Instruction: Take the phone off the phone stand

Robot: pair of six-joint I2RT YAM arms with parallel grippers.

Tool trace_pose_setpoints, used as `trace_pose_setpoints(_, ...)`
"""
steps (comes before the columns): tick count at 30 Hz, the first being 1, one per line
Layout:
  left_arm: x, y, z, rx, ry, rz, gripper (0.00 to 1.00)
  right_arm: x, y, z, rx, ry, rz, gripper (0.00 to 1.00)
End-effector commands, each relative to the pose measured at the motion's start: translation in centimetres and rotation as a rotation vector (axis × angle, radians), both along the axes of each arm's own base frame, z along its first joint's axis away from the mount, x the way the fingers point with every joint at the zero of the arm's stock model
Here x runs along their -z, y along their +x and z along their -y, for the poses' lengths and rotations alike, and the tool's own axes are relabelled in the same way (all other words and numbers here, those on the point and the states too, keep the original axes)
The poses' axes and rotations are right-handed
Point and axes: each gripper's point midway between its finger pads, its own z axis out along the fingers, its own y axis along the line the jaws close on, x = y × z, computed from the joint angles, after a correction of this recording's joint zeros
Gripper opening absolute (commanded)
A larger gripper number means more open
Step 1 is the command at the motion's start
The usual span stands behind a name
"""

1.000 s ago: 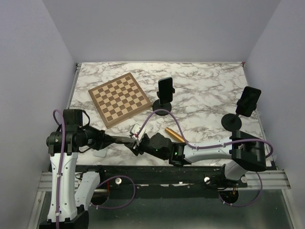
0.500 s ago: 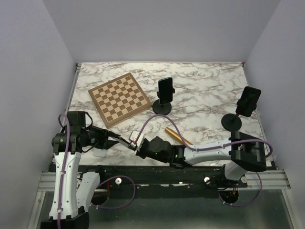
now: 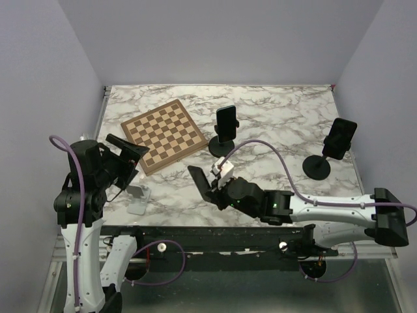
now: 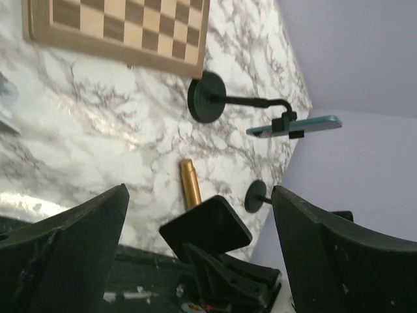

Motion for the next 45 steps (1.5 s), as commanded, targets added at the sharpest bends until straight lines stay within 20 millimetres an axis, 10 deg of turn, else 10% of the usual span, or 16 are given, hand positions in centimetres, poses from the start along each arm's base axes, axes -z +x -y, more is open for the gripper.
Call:
trace_pose_setpoints(1,-3.3,2.4,-3.7,-0.061,0.274,0.241,0.99,2.4,1.3,8.0,0.289,-0.111,-0.187,0.01)
trace_pose_setpoints(14,-10.2,10.4,0.5,0.028,0.418,0.520,0.98,2.2,8.7,21.5,0.782,-0.302,-0.424,0.01)
trace_pose_setpoints(21,-14.4,12.5,1.5,0.109,0.636,0.786,0.98,1.8,16.5,21.8,0.802,-0.325,-0.469,0.01)
trace_pose_setpoints(32,-12.4,10.5,5.1,0.318,0.708,1.027,0.98,4.8,28.9,19.8,0.655,-0.276,-0.545,0.01)
trace_pose_setpoints(45,-11.7,11.2,6.1,0.379,0.703,1.026,0.97,9.2,38.1,14.5,0.502,-0.090,-0.688,0.01)
